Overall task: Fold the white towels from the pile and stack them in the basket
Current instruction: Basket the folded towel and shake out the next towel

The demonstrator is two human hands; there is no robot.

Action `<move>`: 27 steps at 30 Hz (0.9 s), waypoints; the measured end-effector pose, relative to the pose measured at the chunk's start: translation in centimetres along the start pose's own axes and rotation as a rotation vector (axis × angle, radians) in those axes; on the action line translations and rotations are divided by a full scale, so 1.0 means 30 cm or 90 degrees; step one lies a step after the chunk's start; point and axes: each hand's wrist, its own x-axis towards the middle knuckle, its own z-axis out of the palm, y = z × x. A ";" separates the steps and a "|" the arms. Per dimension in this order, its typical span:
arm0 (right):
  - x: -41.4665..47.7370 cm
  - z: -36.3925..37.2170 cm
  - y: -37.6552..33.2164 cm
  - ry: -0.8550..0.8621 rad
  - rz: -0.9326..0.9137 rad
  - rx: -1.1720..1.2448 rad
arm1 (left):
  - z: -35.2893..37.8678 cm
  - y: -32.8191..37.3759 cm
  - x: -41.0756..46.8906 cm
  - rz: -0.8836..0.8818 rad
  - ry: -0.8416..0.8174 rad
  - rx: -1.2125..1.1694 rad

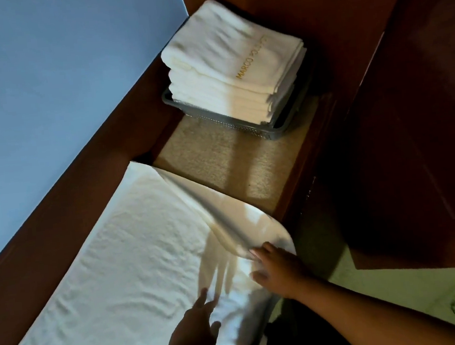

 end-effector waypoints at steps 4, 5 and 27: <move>0.038 -0.027 -0.021 -0.039 0.003 -0.043 | 0.018 -0.036 -0.037 -0.014 -0.010 0.015; 0.046 -0.035 -0.018 -0.029 -0.004 -0.045 | 0.020 -0.045 -0.041 -0.014 -0.012 0.019; -0.023 -0.258 0.284 -0.070 0.246 -0.299 | -0.036 -0.019 0.031 -0.018 0.026 0.047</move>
